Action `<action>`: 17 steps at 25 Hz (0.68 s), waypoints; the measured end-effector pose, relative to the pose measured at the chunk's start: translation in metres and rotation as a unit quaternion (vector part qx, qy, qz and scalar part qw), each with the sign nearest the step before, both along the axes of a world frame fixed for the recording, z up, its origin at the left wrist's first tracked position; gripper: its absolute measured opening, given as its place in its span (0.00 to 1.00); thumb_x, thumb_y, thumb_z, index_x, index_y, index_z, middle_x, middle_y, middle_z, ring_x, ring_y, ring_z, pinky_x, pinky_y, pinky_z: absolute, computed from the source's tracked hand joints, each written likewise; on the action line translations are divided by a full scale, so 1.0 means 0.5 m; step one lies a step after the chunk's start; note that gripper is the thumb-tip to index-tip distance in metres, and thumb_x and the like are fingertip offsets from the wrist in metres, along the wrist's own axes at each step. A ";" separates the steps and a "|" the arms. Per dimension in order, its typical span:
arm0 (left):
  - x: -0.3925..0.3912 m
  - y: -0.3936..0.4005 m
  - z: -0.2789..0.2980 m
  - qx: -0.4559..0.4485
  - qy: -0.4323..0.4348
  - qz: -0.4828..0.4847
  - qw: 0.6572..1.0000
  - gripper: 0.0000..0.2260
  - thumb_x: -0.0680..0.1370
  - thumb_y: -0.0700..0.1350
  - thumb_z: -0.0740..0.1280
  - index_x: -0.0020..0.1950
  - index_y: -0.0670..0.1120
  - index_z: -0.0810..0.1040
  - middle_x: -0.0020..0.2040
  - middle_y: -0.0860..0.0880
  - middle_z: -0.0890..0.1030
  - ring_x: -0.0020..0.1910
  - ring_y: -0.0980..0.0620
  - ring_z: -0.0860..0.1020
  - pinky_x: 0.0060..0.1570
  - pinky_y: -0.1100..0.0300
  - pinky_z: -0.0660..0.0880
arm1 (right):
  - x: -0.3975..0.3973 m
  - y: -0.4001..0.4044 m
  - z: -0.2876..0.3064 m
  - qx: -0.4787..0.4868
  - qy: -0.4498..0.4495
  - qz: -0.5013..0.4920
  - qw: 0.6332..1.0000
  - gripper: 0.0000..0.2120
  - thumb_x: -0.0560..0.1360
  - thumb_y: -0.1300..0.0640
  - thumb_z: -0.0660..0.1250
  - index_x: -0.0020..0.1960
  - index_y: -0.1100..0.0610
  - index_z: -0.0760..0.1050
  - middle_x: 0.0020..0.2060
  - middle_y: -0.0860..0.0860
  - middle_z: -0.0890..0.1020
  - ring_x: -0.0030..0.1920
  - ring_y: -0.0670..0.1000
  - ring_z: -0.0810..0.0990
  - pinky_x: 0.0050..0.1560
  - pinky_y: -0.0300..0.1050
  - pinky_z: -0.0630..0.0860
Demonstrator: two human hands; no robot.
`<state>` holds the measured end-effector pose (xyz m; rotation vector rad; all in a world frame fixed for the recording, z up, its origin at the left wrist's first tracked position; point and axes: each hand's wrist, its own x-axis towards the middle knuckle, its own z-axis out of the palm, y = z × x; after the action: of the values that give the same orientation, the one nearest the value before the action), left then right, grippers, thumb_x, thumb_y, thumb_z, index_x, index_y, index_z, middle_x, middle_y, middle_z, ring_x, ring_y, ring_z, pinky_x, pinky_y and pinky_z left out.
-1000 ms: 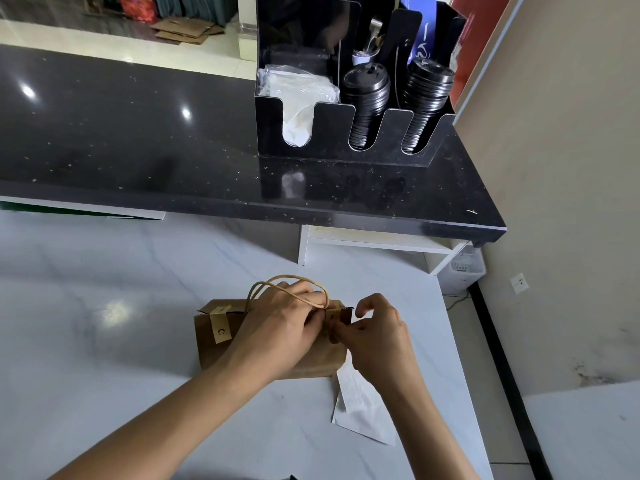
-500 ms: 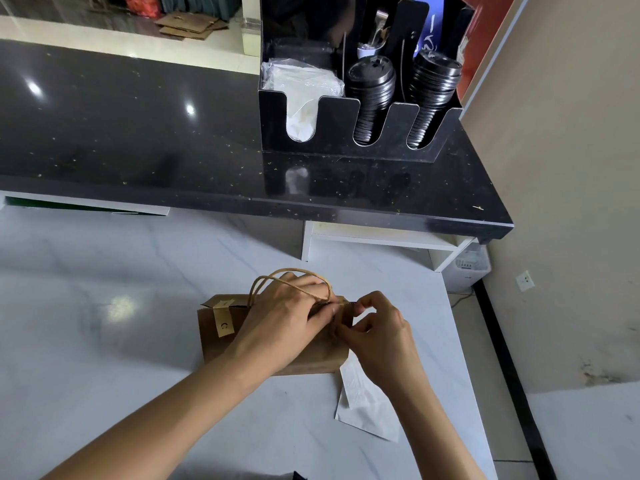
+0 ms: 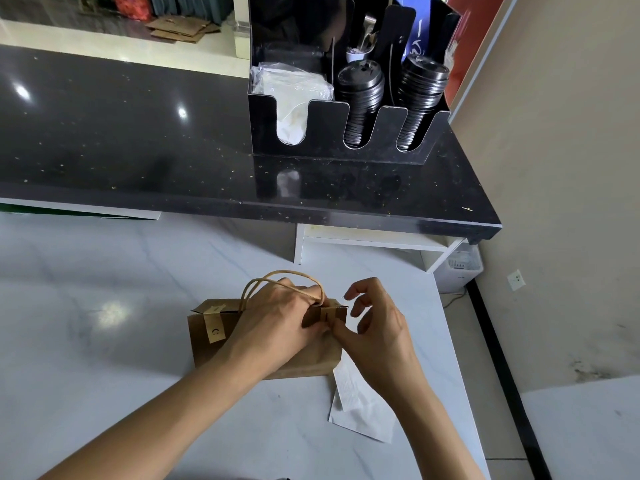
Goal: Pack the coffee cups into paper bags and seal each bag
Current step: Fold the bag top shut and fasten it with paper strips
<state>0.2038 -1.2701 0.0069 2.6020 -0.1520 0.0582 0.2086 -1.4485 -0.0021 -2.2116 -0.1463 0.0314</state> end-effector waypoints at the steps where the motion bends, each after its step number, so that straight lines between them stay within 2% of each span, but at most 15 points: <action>1: 0.001 0.000 0.000 0.003 0.004 -0.004 1.000 0.10 0.75 0.56 0.70 0.56 0.61 0.80 0.47 0.54 0.78 0.48 0.54 0.77 0.44 0.58 0.75 | 0.001 0.001 0.002 -0.002 -0.018 0.011 1.000 0.14 0.72 0.48 0.73 0.52 0.38 0.71 0.46 0.40 0.74 0.40 0.47 0.76 0.38 0.34 0.72; 4: 0.004 0.001 0.000 0.017 0.003 -0.008 1.000 0.11 0.74 0.56 0.71 0.56 0.60 0.80 0.45 0.56 0.78 0.47 0.55 0.75 0.42 0.59 0.72 | 0.010 -0.001 0.003 -0.033 -0.049 0.052 0.997 0.10 0.74 0.47 0.72 0.53 0.37 0.78 0.50 0.38 0.72 0.49 0.44 0.76 0.44 0.32 0.71; 6: 0.005 0.002 -0.003 0.030 0.004 -0.012 0.999 0.13 0.74 0.58 0.72 0.57 0.59 0.81 0.47 0.57 0.80 0.51 0.56 0.74 0.46 0.58 0.73 | 0.019 -0.007 0.001 -0.039 -0.044 0.055 0.997 0.07 0.74 0.48 0.73 0.51 0.39 0.81 0.49 0.39 0.73 0.50 0.43 0.76 0.47 0.32 0.69; 11: 0.016 0.000 -0.015 0.052 0.013 -0.024 0.998 0.10 0.75 0.59 0.70 0.54 0.57 0.82 0.50 0.59 0.80 0.54 0.56 0.73 0.46 0.63 0.63 | 0.033 -0.014 -0.003 -0.048 -0.040 0.108 0.992 0.08 0.75 0.49 0.74 0.52 0.38 0.81 0.49 0.38 0.74 0.51 0.43 0.76 0.54 0.41 0.74; 14: 0.017 0.000 -0.016 0.053 0.009 -0.021 0.998 0.10 0.75 0.59 0.70 0.53 0.56 0.82 0.52 0.59 0.80 0.55 0.56 0.74 0.47 0.63 0.64 | 0.044 -0.020 -0.001 -0.064 -0.051 0.134 0.988 0.08 0.76 0.48 0.73 0.53 0.38 0.82 0.49 0.38 0.74 0.52 0.42 0.74 0.58 0.46 0.72; 17: 0.013 0.002 -0.018 0.055 0.007 -0.020 0.998 0.11 0.75 0.60 0.70 0.54 0.57 0.82 0.53 0.60 0.80 0.56 0.57 0.73 0.50 0.62 0.68 | 0.049 -0.024 0.003 -0.076 -0.076 0.143 0.984 0.06 0.78 0.46 0.71 0.53 0.38 0.84 0.48 0.39 0.76 0.51 0.43 0.74 0.58 0.47 0.70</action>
<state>0.2105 -1.2691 -0.0021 2.7068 -0.2062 0.0179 0.2333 -1.4606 -0.0006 -2.3281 -0.5628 0.0326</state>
